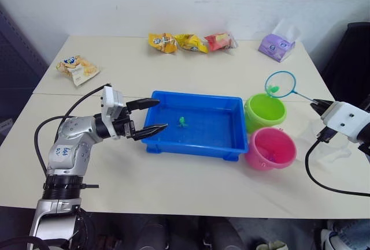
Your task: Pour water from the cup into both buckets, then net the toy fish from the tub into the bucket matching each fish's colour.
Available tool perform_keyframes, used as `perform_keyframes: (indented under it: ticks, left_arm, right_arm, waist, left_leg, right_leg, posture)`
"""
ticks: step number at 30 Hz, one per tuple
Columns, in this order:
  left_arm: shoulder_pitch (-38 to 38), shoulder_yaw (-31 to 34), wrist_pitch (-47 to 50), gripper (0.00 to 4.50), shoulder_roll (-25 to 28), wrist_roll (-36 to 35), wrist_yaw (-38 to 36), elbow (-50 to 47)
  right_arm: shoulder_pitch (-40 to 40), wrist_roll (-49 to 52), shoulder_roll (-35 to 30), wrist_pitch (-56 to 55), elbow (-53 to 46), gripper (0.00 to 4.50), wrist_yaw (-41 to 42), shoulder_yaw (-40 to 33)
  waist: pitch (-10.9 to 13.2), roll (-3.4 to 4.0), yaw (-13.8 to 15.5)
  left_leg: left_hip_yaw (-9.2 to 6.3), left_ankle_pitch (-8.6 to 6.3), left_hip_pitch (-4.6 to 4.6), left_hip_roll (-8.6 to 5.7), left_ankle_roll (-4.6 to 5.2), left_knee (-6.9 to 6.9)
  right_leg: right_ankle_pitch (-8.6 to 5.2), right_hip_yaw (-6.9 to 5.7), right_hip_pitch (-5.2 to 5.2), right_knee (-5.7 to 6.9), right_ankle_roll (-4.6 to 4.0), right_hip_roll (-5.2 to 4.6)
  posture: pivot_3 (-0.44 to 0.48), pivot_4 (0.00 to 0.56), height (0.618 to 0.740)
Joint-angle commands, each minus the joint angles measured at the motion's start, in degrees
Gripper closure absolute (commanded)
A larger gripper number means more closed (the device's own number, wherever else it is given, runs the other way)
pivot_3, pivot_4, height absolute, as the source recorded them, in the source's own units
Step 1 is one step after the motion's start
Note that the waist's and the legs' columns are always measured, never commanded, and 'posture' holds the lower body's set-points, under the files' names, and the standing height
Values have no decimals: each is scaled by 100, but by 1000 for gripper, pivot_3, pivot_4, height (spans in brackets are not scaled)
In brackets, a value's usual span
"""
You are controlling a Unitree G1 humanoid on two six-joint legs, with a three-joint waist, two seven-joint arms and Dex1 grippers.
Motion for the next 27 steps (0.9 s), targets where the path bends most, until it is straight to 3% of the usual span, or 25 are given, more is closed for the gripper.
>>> perform_keyframes:
  ticks: [1, 7, 13, 20, 24, 27]
  left_arm:
    - [-272, 51, -107, 59, -185, -93, 111, -2]
    - [-295, -60, 7, 59, -404, -82, 315, -315]
    - [-360, -115, 88, 59, -461, -71, 415, -375]
    - [-508, -160, 74, 59, -500, -45, 384, -251]
    - [-541, -139, 51, 59, -491, -38, 387, -180]
    - [-548, -162, 42, 59, -473, -17, 357, -135]
  right_arm:
    - [266, -2018, -432, -2065, 575, 4500, -2148, -68]
    - [449, -3630, -675, -2482, 1065, 4500, -4326, 109]
    - [536, -4305, -968, -2642, 1412, 4500, -5448, 578]
    - [177, -4560, -1120, -2523, 1536, 4500, -5900, 1171]
    - [-131, -4296, -1251, -2198, 1747, 4500, -5949, 1034]
    - [94, -4289, -1216, -2430, 1586, 4500, -5878, 1361]
  waist:
    - [-1, 5, 16]
    - [-1, 5, -12]
    - [-1, 6, -65]
    - [-1, 6, -109]
    - [-1, 6, -132]
    - [-1, 6, -129]
  left_leg:
    - [2, 0, -1, -1, -1, 1]
    - [4, 5, 0, -4, -9, 0]
    - [7, 10, 6, 0, -17, -2]
    - [10, 11, 7, 0, -18, -1]
    - [10, 11, 7, 1, -19, -1]
    - [10, 11, 8, 2, -19, -2]
  right_leg:
    - [0, 2, -2, 3, 0, -1]
    - [0, 5, -2, 2, 0, 1]
    - [0, 14, 0, 8, 0, 10]
    - [0, 17, 0, 9, 0, 13]
    - [0, 18, 0, 10, 0, 14]
    - [0, 18, 0, 10, 0, 14]
  posture:
    - [0, 150, 740]
    - [0, 150, 740]
    - [0, 150, 740]
    - [0, 150, 740]
    - [0, 150, 740]
    - [0, 150, 740]
